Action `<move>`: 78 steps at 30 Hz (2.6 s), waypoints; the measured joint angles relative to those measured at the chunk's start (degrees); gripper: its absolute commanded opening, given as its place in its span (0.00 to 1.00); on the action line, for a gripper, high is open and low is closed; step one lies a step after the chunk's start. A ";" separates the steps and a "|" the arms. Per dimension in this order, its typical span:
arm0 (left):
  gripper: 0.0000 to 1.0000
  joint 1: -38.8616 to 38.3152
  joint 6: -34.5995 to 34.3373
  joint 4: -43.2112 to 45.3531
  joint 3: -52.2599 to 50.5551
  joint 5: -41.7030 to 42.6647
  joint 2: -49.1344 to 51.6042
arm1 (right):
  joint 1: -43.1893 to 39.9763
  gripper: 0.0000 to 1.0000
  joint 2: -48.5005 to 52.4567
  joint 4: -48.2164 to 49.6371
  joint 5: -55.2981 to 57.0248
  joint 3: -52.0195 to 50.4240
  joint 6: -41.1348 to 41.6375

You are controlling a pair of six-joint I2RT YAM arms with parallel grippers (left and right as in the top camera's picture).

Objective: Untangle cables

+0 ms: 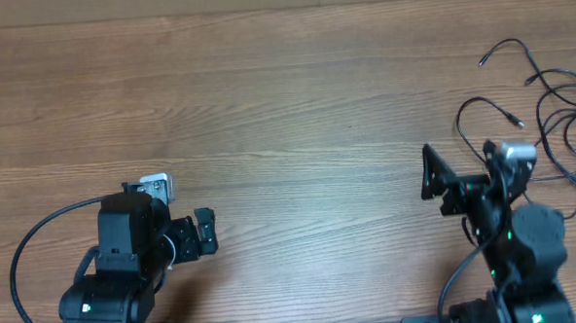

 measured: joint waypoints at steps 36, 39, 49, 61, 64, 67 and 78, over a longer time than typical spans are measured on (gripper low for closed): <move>1.00 0.00 0.00 0.00 -0.04 0.00 0.07 | -0.79 1.00 -23.76 12.17 1.92 -27.96 -11.74; 1.00 0.00 0.00 0.00 -0.04 -0.02 0.07 | -0.79 1.00 -23.76 12.15 1.92 -27.96 -11.74; 1.00 0.00 0.00 0.00 -0.04 0.00 0.07 | -0.79 1.00 -23.76 12.13 1.95 -27.96 -11.74; 1.00 0.00 0.00 0.00 -0.04 -0.02 0.07 | -0.79 1.00 -23.76 12.15 1.92 -27.96 -11.74; 1.00 0.00 0.00 0.00 -0.04 0.00 0.07 | -0.81 1.00 -23.76 12.15 1.95 -27.96 -11.74; 1.00 0.00 0.00 0.00 -0.04 -0.02 0.07 | -0.81 1.00 -23.76 12.13 1.92 -27.96 -11.72; 1.00 0.00 0.00 0.00 -0.04 -0.02 0.04 | -0.81 1.00 -23.76 12.15 1.92 -27.96 -11.69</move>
